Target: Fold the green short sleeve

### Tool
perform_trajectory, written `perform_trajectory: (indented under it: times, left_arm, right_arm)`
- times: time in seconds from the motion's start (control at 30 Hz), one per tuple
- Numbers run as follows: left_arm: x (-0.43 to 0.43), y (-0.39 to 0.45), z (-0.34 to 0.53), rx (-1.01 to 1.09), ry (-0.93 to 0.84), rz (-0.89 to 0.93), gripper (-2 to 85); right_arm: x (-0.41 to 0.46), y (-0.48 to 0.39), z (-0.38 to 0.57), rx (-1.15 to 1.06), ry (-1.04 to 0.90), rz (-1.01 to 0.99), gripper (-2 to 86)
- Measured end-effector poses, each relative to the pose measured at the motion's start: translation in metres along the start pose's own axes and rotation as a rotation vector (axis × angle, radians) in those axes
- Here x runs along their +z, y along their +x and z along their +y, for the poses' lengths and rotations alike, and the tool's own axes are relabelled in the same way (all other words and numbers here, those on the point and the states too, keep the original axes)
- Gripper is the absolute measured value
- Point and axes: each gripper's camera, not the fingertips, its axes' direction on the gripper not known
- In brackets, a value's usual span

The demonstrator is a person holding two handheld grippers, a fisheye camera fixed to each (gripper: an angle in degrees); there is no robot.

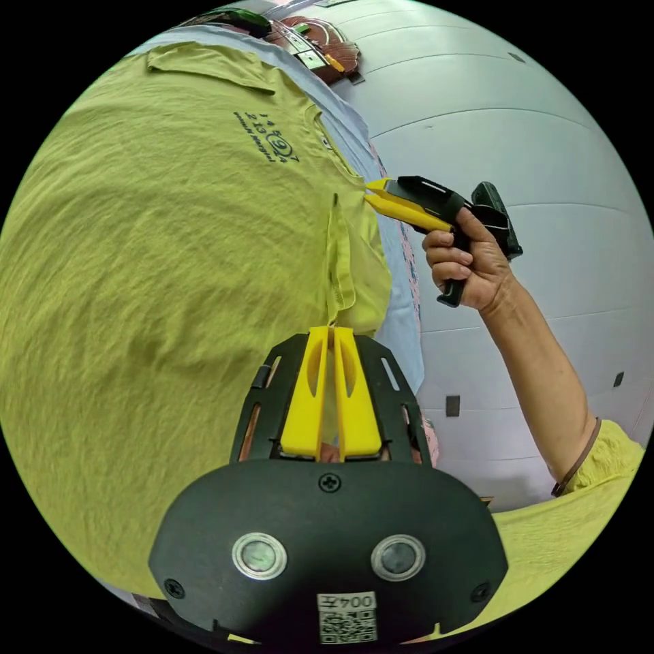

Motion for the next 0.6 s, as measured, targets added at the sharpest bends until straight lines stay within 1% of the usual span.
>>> perform_trajectory:
  times: [0.13,0.2,0.37,0.47,0.6]
  left_arm:
    - [-0.003,-0.011,-0.008,-0.014,-0.008,0.049,1.8]
    - [-0.005,-0.014,-0.009,-0.022,-0.012,0.066,2.0]
    - [-0.008,-0.018,-0.009,-0.04,-0.02,0.097,2.1]
    - [-0.011,-0.017,-0.005,-0.076,-0.008,0.105,1.8]
    - [-0.019,-0.009,0.005,-0.079,0.023,0.084,1.4]
  right_arm:
    - [-0.021,0.006,-0.003,-0.067,0.078,-0.065,7.2]
    - [-0.035,0.018,0.002,-0.078,0.112,-0.032,6.8]
    - [-0.059,0.078,0.033,-0.064,0.156,0.13,6.2]
    - [-0.055,0.099,0.048,-0.079,0.145,0.233,6.3]
    - [-0.04,0.106,0.053,-0.138,0.12,0.295,6.6]
